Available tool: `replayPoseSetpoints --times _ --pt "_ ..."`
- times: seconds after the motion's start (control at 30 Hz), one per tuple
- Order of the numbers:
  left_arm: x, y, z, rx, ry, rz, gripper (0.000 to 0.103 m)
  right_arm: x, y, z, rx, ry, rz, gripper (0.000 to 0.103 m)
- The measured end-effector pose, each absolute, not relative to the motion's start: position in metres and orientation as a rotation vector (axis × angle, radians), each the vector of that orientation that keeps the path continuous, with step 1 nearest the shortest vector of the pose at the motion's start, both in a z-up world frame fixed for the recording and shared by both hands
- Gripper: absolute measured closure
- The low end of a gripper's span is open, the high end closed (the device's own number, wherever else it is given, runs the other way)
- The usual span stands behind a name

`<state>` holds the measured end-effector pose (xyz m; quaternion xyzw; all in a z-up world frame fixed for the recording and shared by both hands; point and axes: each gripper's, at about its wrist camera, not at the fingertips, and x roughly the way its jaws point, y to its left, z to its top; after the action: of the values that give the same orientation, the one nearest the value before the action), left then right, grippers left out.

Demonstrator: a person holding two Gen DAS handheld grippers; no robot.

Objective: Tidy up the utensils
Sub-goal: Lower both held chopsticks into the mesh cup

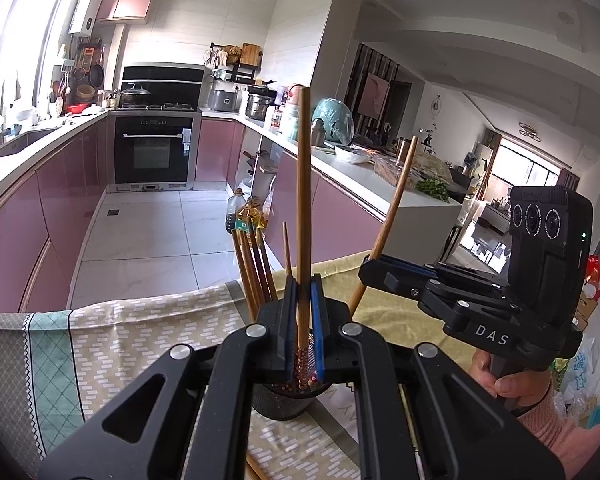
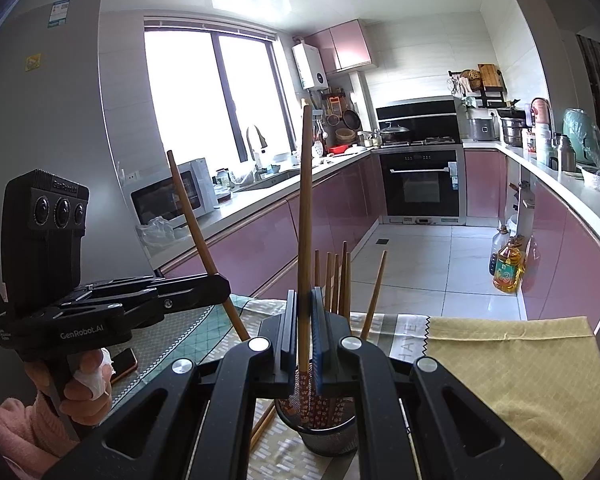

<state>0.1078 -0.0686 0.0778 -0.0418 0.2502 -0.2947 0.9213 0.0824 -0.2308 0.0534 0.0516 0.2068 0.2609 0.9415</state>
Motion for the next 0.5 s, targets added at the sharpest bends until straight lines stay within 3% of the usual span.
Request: replayPoseSetpoints --times 0.5 --pt "0.109 -0.078 0.071 -0.036 0.559 -0.579 0.096 0.098 -0.225 0.037 0.093 0.469 0.504 0.097"
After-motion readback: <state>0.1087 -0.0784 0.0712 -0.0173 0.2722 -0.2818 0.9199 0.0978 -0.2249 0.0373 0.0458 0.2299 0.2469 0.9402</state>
